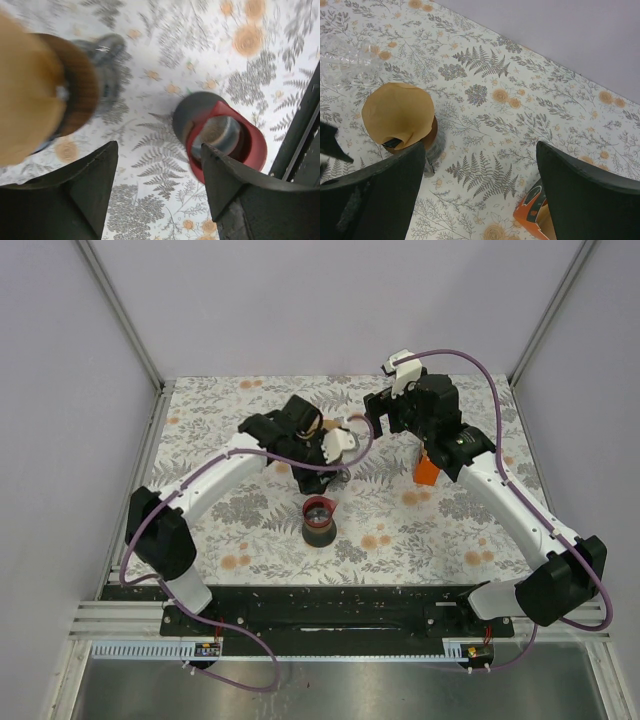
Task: Place the coffee filter in the dripper
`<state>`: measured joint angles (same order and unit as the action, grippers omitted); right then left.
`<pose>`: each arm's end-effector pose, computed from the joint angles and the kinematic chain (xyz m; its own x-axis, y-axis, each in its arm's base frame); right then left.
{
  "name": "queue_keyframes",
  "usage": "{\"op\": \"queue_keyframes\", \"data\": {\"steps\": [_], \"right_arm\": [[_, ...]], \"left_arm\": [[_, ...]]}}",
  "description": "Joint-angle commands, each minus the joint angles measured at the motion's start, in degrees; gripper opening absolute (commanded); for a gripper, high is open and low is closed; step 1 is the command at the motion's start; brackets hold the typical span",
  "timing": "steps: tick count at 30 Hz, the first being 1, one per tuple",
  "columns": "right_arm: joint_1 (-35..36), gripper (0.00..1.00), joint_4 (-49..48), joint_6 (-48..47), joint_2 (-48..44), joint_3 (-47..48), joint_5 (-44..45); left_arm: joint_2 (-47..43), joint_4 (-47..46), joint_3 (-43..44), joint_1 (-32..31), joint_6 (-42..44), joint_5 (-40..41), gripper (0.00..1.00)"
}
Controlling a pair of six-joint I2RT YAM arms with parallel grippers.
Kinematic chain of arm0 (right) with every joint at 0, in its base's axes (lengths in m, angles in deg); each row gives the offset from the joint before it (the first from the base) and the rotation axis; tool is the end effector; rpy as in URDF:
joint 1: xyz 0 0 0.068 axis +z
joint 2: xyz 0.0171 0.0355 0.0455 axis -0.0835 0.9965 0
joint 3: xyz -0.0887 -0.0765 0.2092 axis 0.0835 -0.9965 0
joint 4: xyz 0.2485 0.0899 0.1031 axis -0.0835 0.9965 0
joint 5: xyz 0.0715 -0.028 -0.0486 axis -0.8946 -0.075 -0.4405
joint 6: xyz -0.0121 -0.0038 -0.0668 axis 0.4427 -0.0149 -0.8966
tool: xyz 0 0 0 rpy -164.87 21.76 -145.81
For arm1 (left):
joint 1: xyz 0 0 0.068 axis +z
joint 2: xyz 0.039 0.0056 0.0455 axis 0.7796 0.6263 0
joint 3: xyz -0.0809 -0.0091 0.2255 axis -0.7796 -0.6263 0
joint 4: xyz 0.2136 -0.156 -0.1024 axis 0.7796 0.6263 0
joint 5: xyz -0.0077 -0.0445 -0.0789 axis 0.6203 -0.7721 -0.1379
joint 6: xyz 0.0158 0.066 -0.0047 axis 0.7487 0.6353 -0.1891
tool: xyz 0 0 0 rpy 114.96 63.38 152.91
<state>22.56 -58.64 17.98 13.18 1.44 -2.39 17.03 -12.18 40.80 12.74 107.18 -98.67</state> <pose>0.3281 0.1692 0.3502 -0.1839 -0.2748 -0.9438 -0.4865 0.8597 -0.1556 0.2848 -0.2497 0.2403 -0.1838 0.8107 -0.5558 0.9734 0.2288 0.0119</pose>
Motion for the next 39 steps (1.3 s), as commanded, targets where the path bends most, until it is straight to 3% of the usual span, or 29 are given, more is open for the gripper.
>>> {"op": "queue_keyframes", "data": {"steps": [1,5,6,9,13,17,27,35,37,39], "right_arm": [[-0.11,0.99,-2.68,-0.65,-0.58,-0.35,0.74],[-0.11,0.99,-2.68,-1.00,-0.85,-0.70,0.91],[-0.11,0.99,-2.68,-1.09,-0.85,-0.79,0.91],[-0.11,0.99,-2.77,-1.00,-0.76,-0.79,0.74],[-0.11,0.99,-2.68,-0.92,-0.58,-0.62,0.48],[-0.11,0.99,-2.68,-0.92,-1.02,-0.97,0.56],[-0.11,0.99,-2.59,-1.00,-0.67,-0.97,0.47],[-0.11,0.99,-2.51,-1.09,-0.23,-0.79,0.48],[-0.20,0.99,-2.33,-1.09,-0.23,-0.70,0.56],[-0.11,0.99,-2.15,-1.27,-0.32,-0.70,0.65]], "left_arm": [[-4.42,0.39,8.71,8.05,-6.28,-9.04,0.74],[-6.62,-5.12,10.04,20.17,-15.76,-14.15,0.75],[-7.14,-8.54,9.43,23.68,-21.62,-13.72,0.75],[-8.29,-18.91,3.74,33.26,-36.48,-6.28,0.75],[-4.88,-23.77,-0.32,42.06,-44.60,-3.17,0.76],[1.18,-24.04,-0.60,45.86,-47.07,1.05,0.77],[13.59,-22.63,3.36,46.13,-46.37,-2.90,0.71],[18.51,-22.02,5.21,44.19,-44.79,-3.61,0.50],[18.43,-22.02,5.03,43.75,-44.09,-3.87,0.37],[17.55,-21.67,4.86,43.84,-43.48,-3.96,0.15]]}}
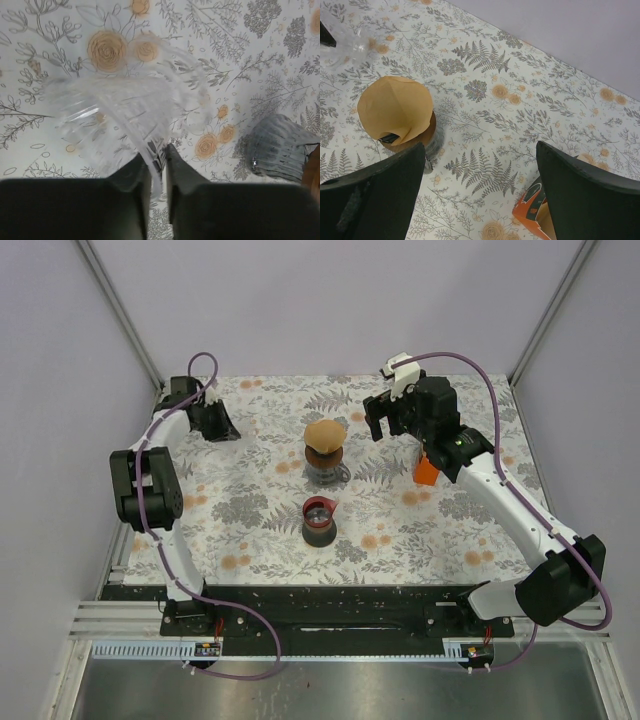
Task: Place the coffee filter in the dripper
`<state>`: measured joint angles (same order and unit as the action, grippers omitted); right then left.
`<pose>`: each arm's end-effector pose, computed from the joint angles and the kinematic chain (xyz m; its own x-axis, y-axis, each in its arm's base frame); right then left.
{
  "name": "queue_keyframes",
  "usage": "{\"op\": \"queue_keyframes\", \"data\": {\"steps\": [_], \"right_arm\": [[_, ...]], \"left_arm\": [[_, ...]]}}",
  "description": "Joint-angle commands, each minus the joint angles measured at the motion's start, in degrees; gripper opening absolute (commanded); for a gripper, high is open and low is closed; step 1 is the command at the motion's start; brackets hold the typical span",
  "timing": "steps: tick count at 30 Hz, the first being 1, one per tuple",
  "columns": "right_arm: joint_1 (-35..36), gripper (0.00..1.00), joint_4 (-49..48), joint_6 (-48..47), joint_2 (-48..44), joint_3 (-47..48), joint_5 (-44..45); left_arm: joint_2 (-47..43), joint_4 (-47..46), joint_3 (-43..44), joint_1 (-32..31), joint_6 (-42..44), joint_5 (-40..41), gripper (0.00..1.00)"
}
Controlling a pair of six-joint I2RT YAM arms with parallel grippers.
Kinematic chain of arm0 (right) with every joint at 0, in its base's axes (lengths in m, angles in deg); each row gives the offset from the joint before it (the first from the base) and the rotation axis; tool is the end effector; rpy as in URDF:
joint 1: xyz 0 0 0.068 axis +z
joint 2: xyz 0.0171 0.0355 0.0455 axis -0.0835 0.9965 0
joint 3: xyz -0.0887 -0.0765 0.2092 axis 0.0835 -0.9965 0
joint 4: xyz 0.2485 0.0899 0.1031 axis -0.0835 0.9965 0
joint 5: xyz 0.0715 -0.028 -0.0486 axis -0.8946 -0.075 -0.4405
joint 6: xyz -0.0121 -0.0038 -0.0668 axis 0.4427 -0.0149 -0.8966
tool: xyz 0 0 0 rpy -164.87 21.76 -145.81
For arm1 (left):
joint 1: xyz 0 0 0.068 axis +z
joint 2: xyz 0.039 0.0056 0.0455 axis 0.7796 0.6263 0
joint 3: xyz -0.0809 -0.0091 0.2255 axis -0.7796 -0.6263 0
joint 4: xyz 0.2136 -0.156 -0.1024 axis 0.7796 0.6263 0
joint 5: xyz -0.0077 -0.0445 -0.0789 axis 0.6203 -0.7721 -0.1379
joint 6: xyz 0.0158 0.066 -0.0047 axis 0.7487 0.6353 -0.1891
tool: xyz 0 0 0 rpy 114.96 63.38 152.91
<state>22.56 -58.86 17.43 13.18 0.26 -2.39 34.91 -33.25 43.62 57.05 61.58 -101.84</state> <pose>0.3284 0.1694 0.3426 -0.1932 -0.2903 -0.9373 -0.4906 0.8558 -0.1639 0.4507 0.0248 0.1577 -0.8319 -0.2784 -0.4801 -0.0523 0.9006 -0.4316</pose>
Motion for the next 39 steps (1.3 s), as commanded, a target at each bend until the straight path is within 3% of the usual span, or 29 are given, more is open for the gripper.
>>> {"op": "queue_keyframes", "data": {"steps": [1,2,5,9,14,18,20,25,31,36,39], "right_arm": [[-0.19,0.99,-1.85,-0.72,-0.23,0.56,0.65],[-0.11,0.99,-1.67,-0.81,-0.41,0.56,0.74],[-0.19,0.99,-0.97,-0.99,-0.41,0.91,0.48],[-0.11,1.00,1.05,-0.81,0.12,2.58,-4.34],[-0.11,0.99,2.55,0.24,0.04,4.87,-14.36],[-0.11,0.99,2.55,1.03,-0.41,5.92,-19.64],[-0.11,1.00,2.55,1.30,-0.67,6.19,-21.40],[-0.11,0.99,2.55,1.65,-2.07,6.01,-22.56],[-0.11,0.99,2.64,0.33,-4.97,4.26,-19.48],[-0.20,1.00,7.20,0.33,-3.84,6.27,-12.64],[-0.20,1.00,8.70,0.16,-3.31,6.28,-9.91]], "left_arm": [[-0.94,-0.16,2.21,-0.55,2.91,-0.10,0.06],[-1.73,0.54,2.56,-0.46,4.13,0.61,0.00],[-5.33,2.91,3.09,-0.46,9.66,1.32,0.00],[-10.95,10.01,6.07,-0.46,24.75,-3.15,0.00],[-19.39,26.44,11.34,-0.99,47.96,-10.02,0.00],[-24.49,41.73,13.20,-5.63,62.65,-7.48,0.00],[-27.48,45.62,11.89,-11.16,66.62,-4.15,0.00],[-35.30,50.55,7.76,-27.85,67.96,5.17,0.00],[-32.95,54.95,10.13,-46.05,63.65,14.83,0.00],[-27.06,54.51,9.86,-56.52,62.76,24.41,0.00],[-24.86,51.97,9.16,-58.73,62.77,27.58,0.00]]}}
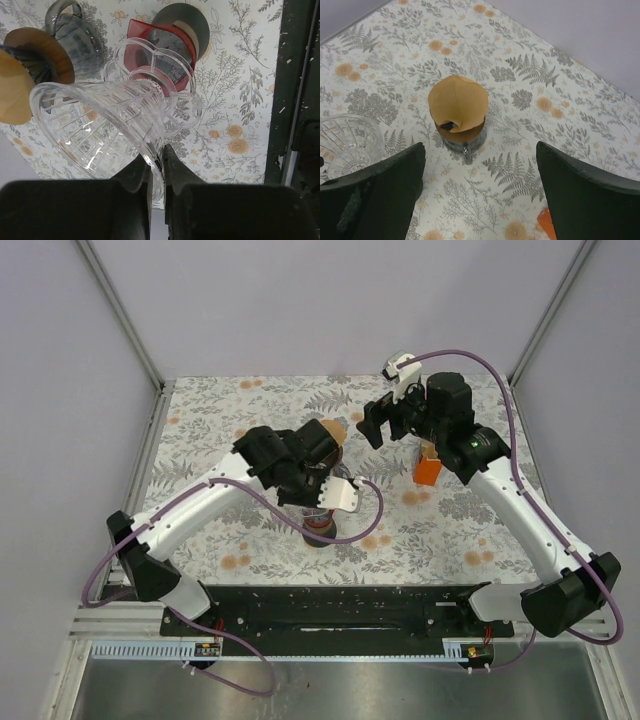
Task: Place the coffee filter in the dripper
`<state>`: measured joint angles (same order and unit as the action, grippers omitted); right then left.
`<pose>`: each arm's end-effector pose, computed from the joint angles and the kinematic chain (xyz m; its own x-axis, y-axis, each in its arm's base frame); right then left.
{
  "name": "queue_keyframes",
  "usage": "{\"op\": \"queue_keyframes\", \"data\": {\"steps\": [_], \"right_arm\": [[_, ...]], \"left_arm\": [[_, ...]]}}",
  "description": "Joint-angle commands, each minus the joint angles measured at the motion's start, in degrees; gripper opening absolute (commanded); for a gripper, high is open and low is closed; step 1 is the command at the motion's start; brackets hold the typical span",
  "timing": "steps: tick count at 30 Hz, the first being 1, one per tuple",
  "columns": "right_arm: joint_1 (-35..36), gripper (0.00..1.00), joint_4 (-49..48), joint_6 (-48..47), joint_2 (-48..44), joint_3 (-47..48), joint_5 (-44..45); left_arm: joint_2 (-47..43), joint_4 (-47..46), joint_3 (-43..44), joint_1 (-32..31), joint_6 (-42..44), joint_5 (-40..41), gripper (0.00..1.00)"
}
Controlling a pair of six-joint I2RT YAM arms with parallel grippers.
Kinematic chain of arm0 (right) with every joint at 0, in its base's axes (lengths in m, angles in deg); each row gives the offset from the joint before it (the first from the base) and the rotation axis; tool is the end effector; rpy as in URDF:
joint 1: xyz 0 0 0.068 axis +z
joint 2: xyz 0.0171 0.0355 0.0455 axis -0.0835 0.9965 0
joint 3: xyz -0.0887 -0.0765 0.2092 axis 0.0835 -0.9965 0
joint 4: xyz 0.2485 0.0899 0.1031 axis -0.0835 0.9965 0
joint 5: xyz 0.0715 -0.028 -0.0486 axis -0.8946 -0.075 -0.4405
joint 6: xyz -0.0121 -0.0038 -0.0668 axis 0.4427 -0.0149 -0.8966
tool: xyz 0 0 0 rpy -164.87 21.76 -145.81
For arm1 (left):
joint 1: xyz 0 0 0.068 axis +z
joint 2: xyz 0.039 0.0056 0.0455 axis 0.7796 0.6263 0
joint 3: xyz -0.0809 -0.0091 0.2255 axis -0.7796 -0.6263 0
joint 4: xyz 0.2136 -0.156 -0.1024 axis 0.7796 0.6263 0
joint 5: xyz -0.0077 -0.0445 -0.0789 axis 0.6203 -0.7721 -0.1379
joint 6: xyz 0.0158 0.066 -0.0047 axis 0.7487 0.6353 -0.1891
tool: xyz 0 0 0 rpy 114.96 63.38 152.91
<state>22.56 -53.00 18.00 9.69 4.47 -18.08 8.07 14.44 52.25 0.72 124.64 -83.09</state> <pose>0.3016 0.1722 0.3800 -0.1368 -0.2439 -0.9601 -0.6968 0.7126 -0.0817 0.1948 -0.2422 0.3281 0.2397 0.9280 -0.2854 0.9539 -0.1704 0.2470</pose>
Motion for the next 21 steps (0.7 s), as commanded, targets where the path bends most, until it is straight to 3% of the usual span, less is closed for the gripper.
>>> {"op": "queue_keyframes", "data": {"steps": [1,7,21], "right_arm": [[-0.28,1.00,3.19,-0.32,0.19,1.97,6.58],[-0.37,1.00,3.55,-1.29,-0.69,0.74,7.56],[-0.46,1.00,3.28,-1.03,-0.60,0.39,6.33]], "left_arm": [[2.68,3.05,-0.09,-2.93,-0.90,10.41,0.00],[3.66,-3.37,-3.16,-6.27,-5.38,15.96,0.00],[2.78,-5.92,-4.83,-9.79,-11.36,12.71,0.00]]}}
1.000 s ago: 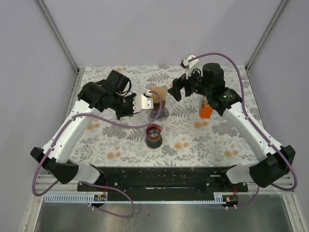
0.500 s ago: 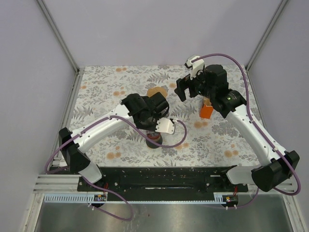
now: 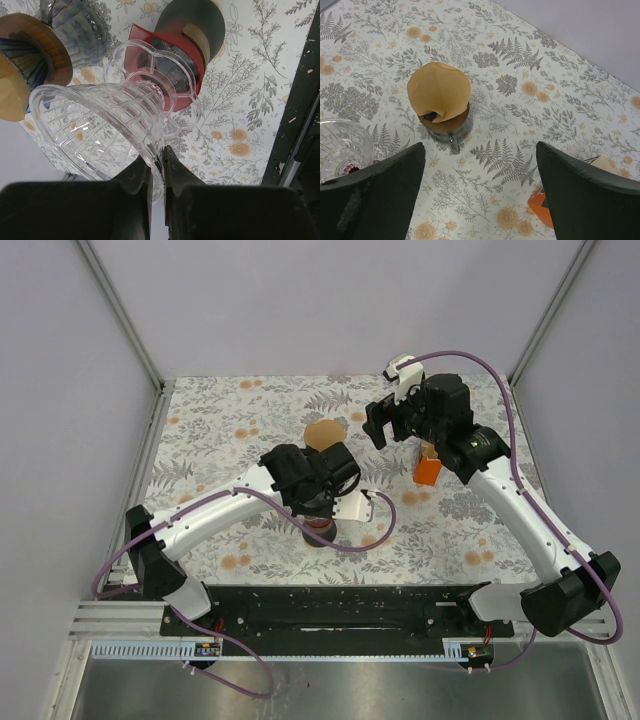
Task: Place the coffee filter in the dripper
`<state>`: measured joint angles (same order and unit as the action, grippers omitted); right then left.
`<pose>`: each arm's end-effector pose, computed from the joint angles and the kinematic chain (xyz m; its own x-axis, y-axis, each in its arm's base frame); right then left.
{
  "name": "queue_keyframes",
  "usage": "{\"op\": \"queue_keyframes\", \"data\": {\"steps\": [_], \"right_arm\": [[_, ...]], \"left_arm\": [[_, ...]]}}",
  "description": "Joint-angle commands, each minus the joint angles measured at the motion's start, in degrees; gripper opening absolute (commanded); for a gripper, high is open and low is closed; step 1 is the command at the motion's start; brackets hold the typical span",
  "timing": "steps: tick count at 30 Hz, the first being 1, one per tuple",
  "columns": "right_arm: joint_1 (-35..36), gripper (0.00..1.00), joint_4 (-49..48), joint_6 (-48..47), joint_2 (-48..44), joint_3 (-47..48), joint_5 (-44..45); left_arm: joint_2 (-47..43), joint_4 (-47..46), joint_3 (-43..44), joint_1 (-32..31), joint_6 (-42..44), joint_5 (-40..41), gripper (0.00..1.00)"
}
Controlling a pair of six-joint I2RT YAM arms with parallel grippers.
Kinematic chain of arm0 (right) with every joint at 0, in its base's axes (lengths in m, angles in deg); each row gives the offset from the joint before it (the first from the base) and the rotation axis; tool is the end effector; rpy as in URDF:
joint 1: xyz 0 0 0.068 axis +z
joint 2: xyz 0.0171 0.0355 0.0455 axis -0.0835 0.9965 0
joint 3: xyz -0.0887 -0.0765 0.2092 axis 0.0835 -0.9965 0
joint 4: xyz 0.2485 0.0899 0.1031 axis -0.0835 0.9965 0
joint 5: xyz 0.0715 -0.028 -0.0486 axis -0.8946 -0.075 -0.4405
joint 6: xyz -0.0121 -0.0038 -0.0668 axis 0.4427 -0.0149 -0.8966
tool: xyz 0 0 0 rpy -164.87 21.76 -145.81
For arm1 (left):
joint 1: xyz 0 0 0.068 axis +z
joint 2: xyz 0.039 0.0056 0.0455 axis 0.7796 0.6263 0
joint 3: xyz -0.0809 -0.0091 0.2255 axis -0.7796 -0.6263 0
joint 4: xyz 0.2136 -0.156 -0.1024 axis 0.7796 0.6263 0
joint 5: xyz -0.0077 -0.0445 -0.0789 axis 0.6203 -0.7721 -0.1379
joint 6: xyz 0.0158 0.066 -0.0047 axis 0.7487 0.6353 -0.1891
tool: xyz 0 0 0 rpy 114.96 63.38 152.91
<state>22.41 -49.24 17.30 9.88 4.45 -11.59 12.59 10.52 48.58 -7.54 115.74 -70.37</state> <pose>0.3043 0.1658 0.3704 -0.2016 -0.2940 -0.9343 -0.6209 0.7761 -0.1103 0.1793 -0.2796 0.2882 0.1842 0.9745 -0.1278 0.9413 -0.1375 0.3082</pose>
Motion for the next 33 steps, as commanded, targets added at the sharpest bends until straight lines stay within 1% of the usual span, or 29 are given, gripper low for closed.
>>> {"op": "queue_keyframes", "data": {"steps": [1,9,13,14,17,18,21,23,25,29,33], "right_arm": [[-0.31,0.99,-0.48,-0.33,-0.88,0.41,-0.34],[-0.31,1.00,-0.56,0.02,-1.41,0.06,-0.87],[-0.31,0.99,-0.56,0.02,-1.24,0.15,-0.87],[-0.31,0.99,-0.48,0.02,-1.06,0.23,-0.96],[-0.31,0.99,-0.48,0.02,-0.80,0.41,-1.13],[-0.31,0.99,-0.48,0.02,-0.80,0.50,-1.05],[-0.31,0.99,-0.48,-0.15,-0.71,0.41,-1.13],[-0.31,1.00,-0.48,-0.15,-0.54,0.41,-1.13],[-0.31,0.99,-0.56,-0.24,-0.19,0.41,-1.22],[-0.66,0.99,-0.22,1.69,0.96,1.20,0.09],[-4.51,1.00,1.10,6.95,3.68,3.30,2.20]], "left_arm": [[-1.66,-2.19,-1.69,-1.88,-2.73,-0.18,0.00],[-1.92,-3.59,-5.29,-3.73,-3.87,1.40,0.00],[-1.83,-4.03,-4.86,-4.25,-4.66,0.87,0.00],[-1.75,-4.12,-4.60,-4.43,-4.84,1.04,0.05],[-1.48,-3.95,-5.29,-4.96,-5.11,0.78,0.32],[-1.48,-3.69,-5.56,-5.05,-5.02,0.61,0.38],[-1.74,-2.63,-5.04,-5.05,-5.19,0.08,0.48],[-1.92,-1.93,-3.11,-5.05,-5.37,-0.10,0.50],[-1.75,-0.44,-0.39,-5.05,-5.63,0.08,0.55],[-1.57,2.46,7.25,-5.05,-6.25,-0.18,0.69],[-1.92,3.87,13.50,-4.87,-7.56,-0.36,0.77]]}}
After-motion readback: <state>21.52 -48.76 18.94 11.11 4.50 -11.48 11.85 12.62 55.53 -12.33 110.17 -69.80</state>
